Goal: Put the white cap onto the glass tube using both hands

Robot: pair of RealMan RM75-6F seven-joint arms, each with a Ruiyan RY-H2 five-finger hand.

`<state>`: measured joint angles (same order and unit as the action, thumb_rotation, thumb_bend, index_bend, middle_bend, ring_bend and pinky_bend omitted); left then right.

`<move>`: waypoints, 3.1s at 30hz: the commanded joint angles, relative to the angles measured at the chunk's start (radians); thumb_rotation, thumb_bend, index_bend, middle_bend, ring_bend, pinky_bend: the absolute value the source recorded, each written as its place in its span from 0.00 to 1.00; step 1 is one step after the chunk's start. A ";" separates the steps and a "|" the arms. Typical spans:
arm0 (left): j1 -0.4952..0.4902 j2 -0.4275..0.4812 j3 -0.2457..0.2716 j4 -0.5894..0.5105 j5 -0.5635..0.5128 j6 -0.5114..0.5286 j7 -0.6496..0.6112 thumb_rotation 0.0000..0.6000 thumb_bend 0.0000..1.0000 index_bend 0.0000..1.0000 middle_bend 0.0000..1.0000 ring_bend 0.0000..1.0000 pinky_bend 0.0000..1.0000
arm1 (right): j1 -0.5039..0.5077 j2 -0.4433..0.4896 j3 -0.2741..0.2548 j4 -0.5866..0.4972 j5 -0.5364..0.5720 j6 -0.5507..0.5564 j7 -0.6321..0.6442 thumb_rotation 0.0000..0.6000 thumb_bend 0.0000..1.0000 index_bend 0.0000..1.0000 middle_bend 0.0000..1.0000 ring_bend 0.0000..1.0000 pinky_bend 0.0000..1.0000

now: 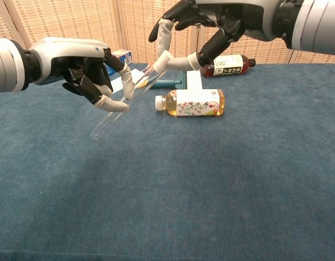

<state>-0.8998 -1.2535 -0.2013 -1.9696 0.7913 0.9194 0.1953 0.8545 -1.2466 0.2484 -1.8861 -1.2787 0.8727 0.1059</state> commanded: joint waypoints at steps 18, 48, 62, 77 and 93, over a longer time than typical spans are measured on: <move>-0.012 0.003 0.000 -0.005 -0.019 0.004 0.011 1.00 0.38 0.58 1.00 0.99 1.00 | 0.011 -0.025 -0.007 0.015 0.008 -0.003 -0.032 1.00 0.46 0.64 0.21 0.00 0.00; -0.056 -0.174 0.103 0.287 -0.136 0.078 0.294 1.00 0.38 0.57 1.00 0.99 1.00 | -0.155 0.143 -0.048 -0.001 -0.101 0.182 0.033 1.00 0.07 0.12 0.04 0.00 0.00; -0.105 -0.323 0.099 0.430 -0.227 0.079 0.442 1.00 0.38 0.49 1.00 0.99 1.00 | -0.235 0.188 -0.080 0.064 -0.133 0.230 0.096 1.00 0.07 0.11 0.04 0.00 0.00; -0.018 -0.213 0.076 0.265 -0.133 0.188 0.373 1.00 0.36 0.29 1.00 0.97 1.00 | -0.300 0.226 -0.106 0.092 -0.124 0.245 0.111 1.00 0.07 0.11 0.04 0.00 0.00; 0.377 0.085 0.219 0.201 0.303 0.505 0.012 1.00 0.36 0.29 0.59 0.56 0.75 | -0.478 0.301 -0.194 0.139 -0.146 0.379 0.033 1.00 0.37 0.16 0.21 0.09 0.25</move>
<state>-0.5841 -1.2082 -0.0131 -1.7921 1.0472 1.3671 0.2623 0.4012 -0.9461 0.0683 -1.7654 -1.4142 1.2255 0.1607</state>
